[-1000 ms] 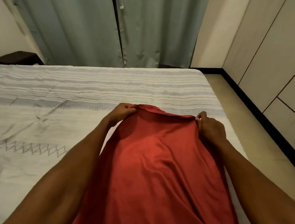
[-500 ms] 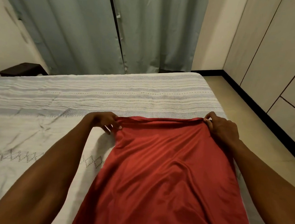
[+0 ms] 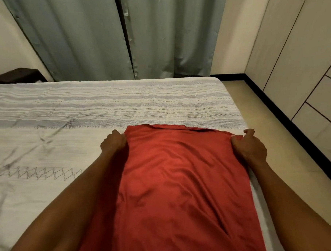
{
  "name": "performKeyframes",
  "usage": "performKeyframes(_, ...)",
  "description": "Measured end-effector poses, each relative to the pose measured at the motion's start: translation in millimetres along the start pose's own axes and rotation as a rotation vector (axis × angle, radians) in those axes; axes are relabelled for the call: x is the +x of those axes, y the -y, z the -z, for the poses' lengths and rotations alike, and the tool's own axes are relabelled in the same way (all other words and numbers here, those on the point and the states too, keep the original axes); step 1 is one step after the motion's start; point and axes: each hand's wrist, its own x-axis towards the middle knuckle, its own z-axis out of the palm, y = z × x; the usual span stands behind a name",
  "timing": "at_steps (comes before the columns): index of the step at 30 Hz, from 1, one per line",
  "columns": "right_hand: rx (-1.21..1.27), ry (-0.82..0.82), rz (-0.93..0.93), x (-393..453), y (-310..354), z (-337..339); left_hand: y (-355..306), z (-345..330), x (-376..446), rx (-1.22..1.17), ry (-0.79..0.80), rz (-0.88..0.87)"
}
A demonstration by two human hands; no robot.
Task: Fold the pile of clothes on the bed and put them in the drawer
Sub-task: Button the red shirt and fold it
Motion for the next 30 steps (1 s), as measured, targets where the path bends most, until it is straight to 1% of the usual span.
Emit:
performKeyframes(2, 0.04, 0.034, 0.023, -8.2, -4.4, 3.9, 1.6, -1.1, -6.9, -0.042, -0.037, -0.041)
performKeyframes(4, 0.063, 0.039, 0.095, -12.6, -9.5, 4.3, 6.6, -6.0, -11.6, -0.086, -0.125, -0.155)
performKeyframes(6, 0.106, -0.027, 0.171, -10.2, -14.1, 2.2, 12.9, -12.1, -14.4, -0.065, -0.214, -0.268)
performKeyframes(7, 0.126, -0.071, 0.199, -7.5, -15.3, 1.1, 15.2, -15.5, -15.3, -0.049, -0.247, -0.295)
performKeyframes(9, 0.071, -0.122, 0.229, -2.5, -17.7, -3.2, 17.5, -21.9, -13.9, -0.019, -0.259, -0.286)
performKeyframes(11, -0.062, -0.122, 0.227, -0.6, -18.6, -10.0, 16.3, -28.7, -11.1, 0.061, -0.27, -0.265)
performKeyframes(12, -0.125, -0.134, 0.205, -1.7, -16.9, -12.5, 14.0, -30.6, -10.2, 0.117, -0.298, -0.283)
performKeyframes(14, -0.174, -0.208, 0.191, -6.4, -6.9, -16.3, 4.9, -32.5, -7.0, 0.213, -0.37, -0.406)
performKeyframes(15, -0.163, -0.246, 0.248, -10.0, 0.7, -19.6, -2.0, -32.0, -6.3, 0.229, -0.398, -0.506)
performKeyframes(16, -0.14, -0.255, 0.35, -14.4, 9.5, -24.3, -8.7, -33.1, -5.1, 0.224, -0.397, -0.625)
performKeyframes(17, -0.107, -0.205, 0.466, -19.9, 18.7, -29.6, -16.4, -34.3, -6.1, 0.192, -0.349, -0.75)
performKeyframes(18, -0.081, -0.091, 0.569, -25.6, 28.0, -36.1, -24.6, -37.0, -8.2, 0.147, -0.251, -0.861)
performKeyframes(19, -0.085, 0.039, 0.636, -30.8, 36.0, -43.4, -34.6, -40.4, -12.5, 0.121, -0.138, -0.933)
performKeyframes(20, -0.12, 0.143, 0.669, -35.0, 42.6, -50.2, -43.2, -44.7, -17.1, 0.112, -0.042, -0.95)
performKeyframes(21, -0.163, 0.187, 0.676, -34.1, 47.8, -57.2, -51.6, -50.1, -18.9, 0.114, 0.026, -0.928)
performKeyframes(22, -0.19, 0.198, 0.664, -32.4, 53.5, -61.2, -58.7, -55.3, -19.8, 0.116, 0.059, -0.9)
performKeyframes(26, -0.268, 0.243, 0.591, -5.4, 69.5, -72.3, -89.2, -71.7, -9.9, 0.18, 0.129, -0.783)
performKeyframes(30, -0.307, 0.238, 0.494, 17.3, 73.9, -85.8, -113.2, -87.8, 1.7, 0.232, 0.119, -0.672)
